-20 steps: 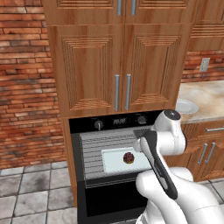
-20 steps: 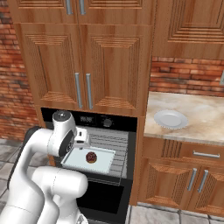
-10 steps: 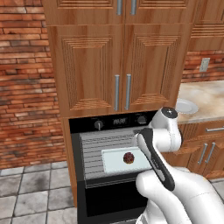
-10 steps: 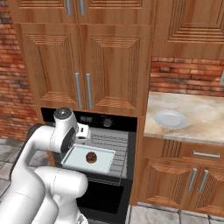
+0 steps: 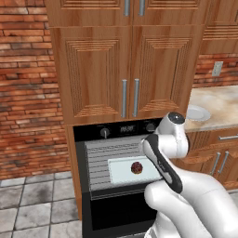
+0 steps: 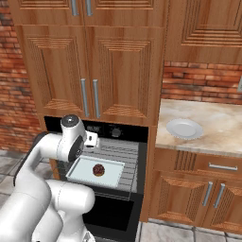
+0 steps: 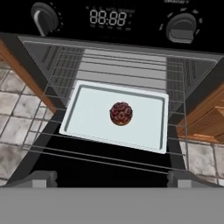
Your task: Take the baked cake out of the oven and place it on the plate for cooling. Then close the oven door.
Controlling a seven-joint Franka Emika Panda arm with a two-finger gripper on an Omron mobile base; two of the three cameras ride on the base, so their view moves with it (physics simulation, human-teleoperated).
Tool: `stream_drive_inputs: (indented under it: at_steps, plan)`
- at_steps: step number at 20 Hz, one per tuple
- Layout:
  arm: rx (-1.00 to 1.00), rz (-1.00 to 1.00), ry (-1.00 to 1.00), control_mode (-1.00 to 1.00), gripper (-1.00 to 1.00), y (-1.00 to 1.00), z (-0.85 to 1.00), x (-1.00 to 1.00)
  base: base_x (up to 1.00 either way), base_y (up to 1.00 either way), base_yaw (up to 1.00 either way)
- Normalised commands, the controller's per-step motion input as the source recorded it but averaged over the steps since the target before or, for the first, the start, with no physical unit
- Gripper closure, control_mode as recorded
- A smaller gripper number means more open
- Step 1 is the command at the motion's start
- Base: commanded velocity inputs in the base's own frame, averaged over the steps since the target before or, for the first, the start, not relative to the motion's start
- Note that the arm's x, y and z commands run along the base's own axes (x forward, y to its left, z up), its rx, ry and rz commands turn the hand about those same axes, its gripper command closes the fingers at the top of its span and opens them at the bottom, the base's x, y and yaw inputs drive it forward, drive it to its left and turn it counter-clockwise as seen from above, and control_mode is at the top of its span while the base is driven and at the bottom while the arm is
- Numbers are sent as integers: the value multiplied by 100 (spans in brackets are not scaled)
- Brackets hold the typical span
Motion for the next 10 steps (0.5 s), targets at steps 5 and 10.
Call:
stream_drive_inputs:
  at_steps: [5,10]
  plan:
    - [0,0,-6,-100,-100,0,-16,9,0,0,0]
    - [0,0,-7,-100,-100,0,-21,10,0,0,0]
